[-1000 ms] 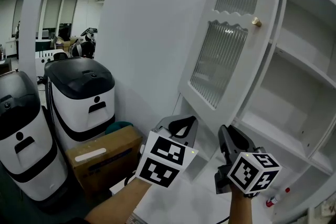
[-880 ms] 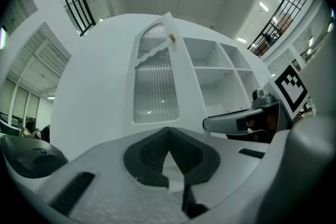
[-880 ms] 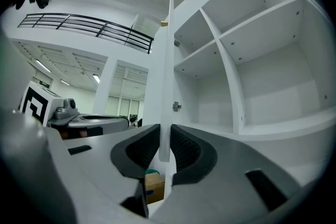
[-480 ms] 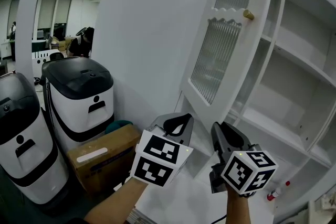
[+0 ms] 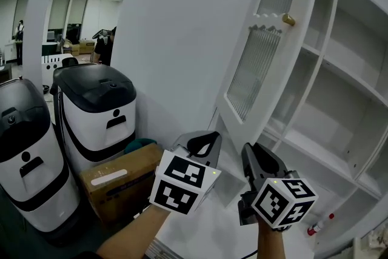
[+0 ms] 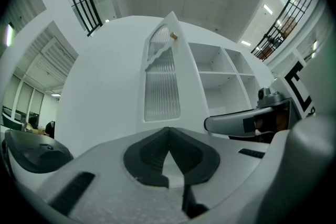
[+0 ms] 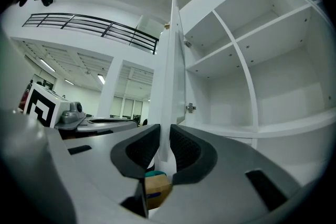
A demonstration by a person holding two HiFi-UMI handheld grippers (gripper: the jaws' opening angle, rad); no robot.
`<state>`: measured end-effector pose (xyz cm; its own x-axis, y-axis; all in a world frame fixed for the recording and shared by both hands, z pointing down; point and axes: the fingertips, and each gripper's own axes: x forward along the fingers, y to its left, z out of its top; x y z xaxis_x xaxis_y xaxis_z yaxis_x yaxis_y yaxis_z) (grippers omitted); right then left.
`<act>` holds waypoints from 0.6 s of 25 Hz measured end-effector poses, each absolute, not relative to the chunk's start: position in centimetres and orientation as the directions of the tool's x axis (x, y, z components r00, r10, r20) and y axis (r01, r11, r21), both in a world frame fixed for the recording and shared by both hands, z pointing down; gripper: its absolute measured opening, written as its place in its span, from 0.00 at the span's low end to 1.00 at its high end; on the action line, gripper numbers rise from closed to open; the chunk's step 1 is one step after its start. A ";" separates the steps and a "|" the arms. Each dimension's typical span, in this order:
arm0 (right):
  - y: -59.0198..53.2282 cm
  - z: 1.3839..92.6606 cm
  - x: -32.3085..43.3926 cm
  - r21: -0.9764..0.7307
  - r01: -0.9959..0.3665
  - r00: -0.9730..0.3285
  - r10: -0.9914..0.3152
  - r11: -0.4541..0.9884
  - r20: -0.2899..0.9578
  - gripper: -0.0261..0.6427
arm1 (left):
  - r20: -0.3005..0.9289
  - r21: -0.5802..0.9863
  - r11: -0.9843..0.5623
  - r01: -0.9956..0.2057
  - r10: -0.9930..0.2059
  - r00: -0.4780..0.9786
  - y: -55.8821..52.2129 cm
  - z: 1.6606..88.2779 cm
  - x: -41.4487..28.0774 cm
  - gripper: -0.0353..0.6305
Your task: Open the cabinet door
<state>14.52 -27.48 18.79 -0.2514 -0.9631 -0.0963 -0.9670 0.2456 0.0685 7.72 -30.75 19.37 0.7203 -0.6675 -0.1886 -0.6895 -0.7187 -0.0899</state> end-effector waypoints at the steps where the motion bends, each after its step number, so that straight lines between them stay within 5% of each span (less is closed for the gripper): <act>1: -27.5 18.8 14.1 0.071 -0.965 -0.258 -0.961 0.252 -0.096 0.14 | -0.190 -0.088 -0.719 -0.690 -0.668 0.720 -30.7 19.4 7.6 0.07; 15: -28.2 18.5 8.4 0.130 -0.935 -0.343 -0.934 0.330 -0.097 0.15 | -0.193 -0.078 -0.671 -0.737 -0.715 0.672 -31.1 19.2 3.7 0.07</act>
